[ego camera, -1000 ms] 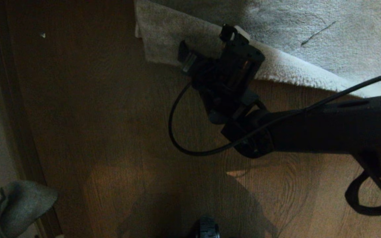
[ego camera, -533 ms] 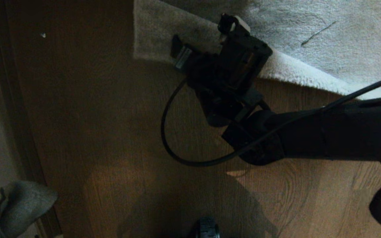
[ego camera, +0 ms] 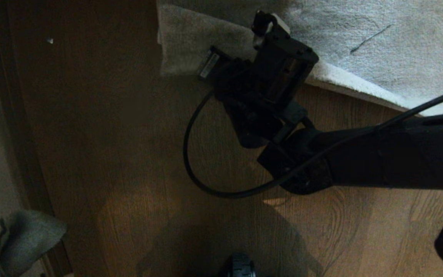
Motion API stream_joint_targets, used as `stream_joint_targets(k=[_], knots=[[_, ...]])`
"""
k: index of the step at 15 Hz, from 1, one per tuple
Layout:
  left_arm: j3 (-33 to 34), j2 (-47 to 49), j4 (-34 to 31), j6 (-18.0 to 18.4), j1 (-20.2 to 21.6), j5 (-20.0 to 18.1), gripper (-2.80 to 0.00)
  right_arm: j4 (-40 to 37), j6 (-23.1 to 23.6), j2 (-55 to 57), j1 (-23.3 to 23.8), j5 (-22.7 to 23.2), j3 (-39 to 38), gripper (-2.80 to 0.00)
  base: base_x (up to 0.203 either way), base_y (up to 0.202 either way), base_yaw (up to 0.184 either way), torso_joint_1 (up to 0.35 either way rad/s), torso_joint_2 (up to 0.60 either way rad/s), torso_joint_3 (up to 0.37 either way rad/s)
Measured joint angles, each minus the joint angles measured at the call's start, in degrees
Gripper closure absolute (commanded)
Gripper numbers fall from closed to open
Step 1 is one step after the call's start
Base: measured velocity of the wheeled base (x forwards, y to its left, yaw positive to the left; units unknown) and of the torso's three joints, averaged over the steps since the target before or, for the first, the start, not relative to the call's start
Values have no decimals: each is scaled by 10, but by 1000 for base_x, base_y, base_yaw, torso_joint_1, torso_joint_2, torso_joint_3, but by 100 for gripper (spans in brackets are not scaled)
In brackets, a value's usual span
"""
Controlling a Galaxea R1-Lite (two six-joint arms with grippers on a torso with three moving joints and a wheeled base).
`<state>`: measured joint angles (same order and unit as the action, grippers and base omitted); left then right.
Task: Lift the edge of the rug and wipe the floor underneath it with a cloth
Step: Lift up the carpet
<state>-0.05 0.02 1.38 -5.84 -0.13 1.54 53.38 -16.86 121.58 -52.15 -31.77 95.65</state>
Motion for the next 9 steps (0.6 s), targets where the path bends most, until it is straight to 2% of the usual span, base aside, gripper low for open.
stream_joint_targets(k=[6,9], knots=[[0,0,0,0,0,0,0,21,-10,0,2,-13,-11,0,0,0,0,0,0,0],[0,0,0,0,0,0,0,60,-46,-1,6,-14,-16,0,0,0,0,0,0,0]])
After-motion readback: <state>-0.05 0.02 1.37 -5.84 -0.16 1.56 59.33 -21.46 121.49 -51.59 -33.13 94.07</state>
